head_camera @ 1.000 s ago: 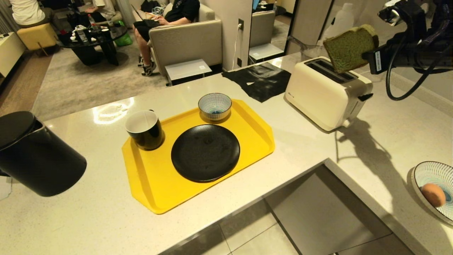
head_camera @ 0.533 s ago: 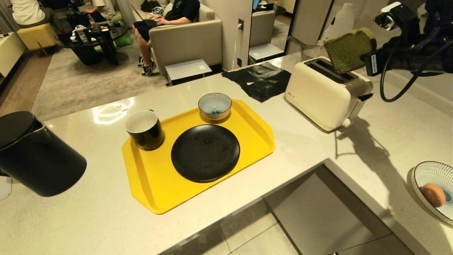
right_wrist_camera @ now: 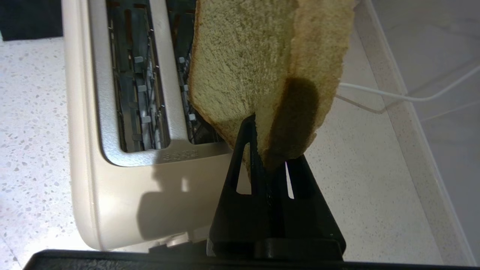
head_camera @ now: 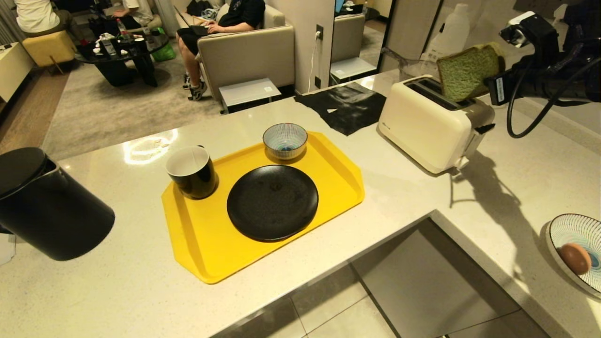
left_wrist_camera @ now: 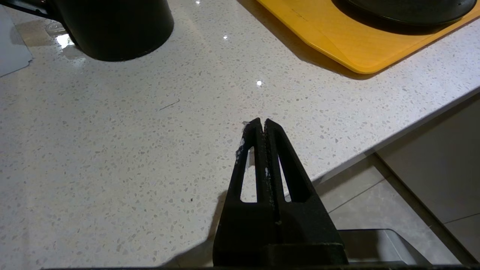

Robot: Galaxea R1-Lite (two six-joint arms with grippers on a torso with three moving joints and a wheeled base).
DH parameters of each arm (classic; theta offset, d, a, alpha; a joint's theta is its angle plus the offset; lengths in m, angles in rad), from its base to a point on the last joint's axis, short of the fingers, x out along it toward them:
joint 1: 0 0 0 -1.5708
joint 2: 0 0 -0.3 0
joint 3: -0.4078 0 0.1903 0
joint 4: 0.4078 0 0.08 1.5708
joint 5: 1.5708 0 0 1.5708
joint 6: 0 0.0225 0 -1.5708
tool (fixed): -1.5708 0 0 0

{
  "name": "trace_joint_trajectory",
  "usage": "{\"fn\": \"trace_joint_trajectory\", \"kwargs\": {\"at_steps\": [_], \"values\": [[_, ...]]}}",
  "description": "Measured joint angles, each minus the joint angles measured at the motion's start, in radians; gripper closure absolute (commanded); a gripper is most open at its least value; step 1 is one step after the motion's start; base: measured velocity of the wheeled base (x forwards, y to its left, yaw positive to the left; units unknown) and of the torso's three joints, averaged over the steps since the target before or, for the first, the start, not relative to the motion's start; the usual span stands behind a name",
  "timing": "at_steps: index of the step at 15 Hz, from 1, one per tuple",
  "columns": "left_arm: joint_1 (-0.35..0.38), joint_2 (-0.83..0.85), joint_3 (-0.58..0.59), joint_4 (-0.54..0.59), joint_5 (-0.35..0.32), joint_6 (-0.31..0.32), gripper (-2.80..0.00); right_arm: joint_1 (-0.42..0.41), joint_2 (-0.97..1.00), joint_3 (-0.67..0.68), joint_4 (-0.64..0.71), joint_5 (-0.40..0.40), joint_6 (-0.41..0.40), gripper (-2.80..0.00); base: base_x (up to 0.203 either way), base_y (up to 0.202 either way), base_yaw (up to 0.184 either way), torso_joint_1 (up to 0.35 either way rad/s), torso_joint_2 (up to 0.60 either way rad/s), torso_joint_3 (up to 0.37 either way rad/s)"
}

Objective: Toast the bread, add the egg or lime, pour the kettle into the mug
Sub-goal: Put the bread slices in the toaster

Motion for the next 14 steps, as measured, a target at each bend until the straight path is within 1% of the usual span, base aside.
{"fn": "trace_joint_trajectory", "kwargs": {"at_steps": [5,9,14], "values": [[0.001,0.0,0.0,-0.001,0.0,0.001,0.0,-0.004,-0.003,0.0,-0.002,0.008,-0.004,0.0,0.0,0.0,0.0,0.0,0.0,0.0],[0.001,0.0,0.0,0.0,0.0,0.001,0.0,-0.003,-0.018,0.0,-0.003,0.033,0.0,0.0,0.0,0.0,0.0,0.0,0.0,0.0],[0.001,0.0,0.0,0.0,0.0,0.001,0.0,-0.003,-0.032,0.0,-0.004,0.034,0.001,0.0,0.0,0.0,0.0,0.0,0.0,0.0]]}}
